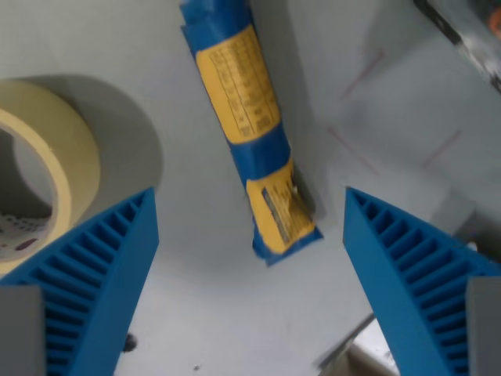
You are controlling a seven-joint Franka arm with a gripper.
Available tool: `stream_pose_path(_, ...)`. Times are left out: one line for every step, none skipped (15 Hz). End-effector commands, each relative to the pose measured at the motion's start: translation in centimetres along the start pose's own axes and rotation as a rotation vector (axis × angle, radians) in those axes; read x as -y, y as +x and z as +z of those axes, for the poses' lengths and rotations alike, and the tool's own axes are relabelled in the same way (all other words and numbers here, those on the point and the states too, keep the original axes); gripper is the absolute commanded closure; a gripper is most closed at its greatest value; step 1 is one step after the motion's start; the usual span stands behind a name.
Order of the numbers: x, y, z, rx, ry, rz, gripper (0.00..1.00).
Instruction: Move above the blue bag
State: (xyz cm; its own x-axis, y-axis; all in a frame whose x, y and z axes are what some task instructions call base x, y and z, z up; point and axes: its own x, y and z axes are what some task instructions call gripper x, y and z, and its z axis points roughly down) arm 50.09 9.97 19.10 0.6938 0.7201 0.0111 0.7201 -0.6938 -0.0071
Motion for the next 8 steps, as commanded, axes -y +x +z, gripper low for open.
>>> stream_pose_path(-0.3, 0.9, 0.5, -0.015, 0.026, -0.242, 0.0)
stream_pose_path(-0.3, 1.0, 0.7, -0.016, 0.025, -0.248, 0.0)
stream_pose_path(-0.3, 1.2, 0.9, -0.017, 0.025, -0.252, 0.0)
stream_pose_path(-0.3, 1.3, 1.1, -0.016, 0.026, -0.254, 0.0)
stream_pose_path(-0.3, 1.3, 1.2, -0.014, 0.027, -0.248, 0.0)
stream_pose_path(-0.3, 1.4, 1.3, -0.013, 0.027, -0.248, 0.0)
stream_pose_path(-0.4, 1.5, 1.5, -0.012, 0.028, -0.245, 0.0)
stream_pose_path(-0.4, 1.6, 1.6, -0.01, 0.029, -0.242, 0.0)
